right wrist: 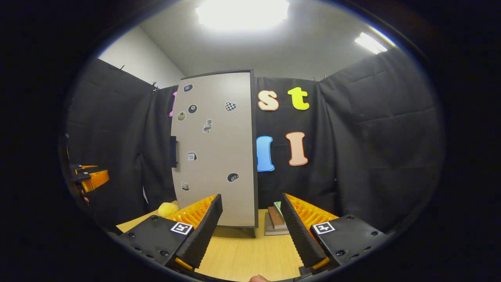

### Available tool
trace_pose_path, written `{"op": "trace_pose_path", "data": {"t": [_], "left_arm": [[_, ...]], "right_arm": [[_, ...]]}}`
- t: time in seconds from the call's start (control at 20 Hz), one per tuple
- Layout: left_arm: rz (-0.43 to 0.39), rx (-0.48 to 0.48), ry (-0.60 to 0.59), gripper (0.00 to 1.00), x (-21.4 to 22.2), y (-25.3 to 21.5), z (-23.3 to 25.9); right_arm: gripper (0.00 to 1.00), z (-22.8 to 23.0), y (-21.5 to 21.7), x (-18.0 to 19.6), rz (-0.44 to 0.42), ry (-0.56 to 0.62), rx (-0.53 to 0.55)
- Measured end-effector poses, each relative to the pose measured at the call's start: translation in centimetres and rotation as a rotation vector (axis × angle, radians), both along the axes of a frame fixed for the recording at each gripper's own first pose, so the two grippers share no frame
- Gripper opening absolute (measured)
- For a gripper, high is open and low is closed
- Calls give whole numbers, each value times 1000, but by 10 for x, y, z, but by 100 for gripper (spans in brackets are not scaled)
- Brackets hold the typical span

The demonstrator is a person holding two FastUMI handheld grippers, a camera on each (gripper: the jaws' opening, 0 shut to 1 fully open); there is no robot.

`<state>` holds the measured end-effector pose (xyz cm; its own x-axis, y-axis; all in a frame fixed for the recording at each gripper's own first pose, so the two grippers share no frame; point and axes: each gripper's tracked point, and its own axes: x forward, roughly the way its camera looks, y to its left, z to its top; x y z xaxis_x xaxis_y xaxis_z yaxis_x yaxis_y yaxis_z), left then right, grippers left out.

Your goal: Open the cabinet door with the right hand, grasp the bottle in the cabinet with the left hand and place it on the coaster, then close the cabinet door with the right hand.

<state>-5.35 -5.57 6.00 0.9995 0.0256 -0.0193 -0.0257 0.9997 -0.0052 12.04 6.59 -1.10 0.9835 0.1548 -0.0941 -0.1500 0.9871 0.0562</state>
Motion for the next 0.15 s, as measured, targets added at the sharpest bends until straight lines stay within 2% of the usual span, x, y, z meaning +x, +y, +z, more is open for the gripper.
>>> {"op": "trace_pose_path", "data": {"t": [0.15], "left_arm": [[1,-6,2,78,1,2,-2]], "right_arm": [[95,-1,3,4,-3,8,-2]]}}
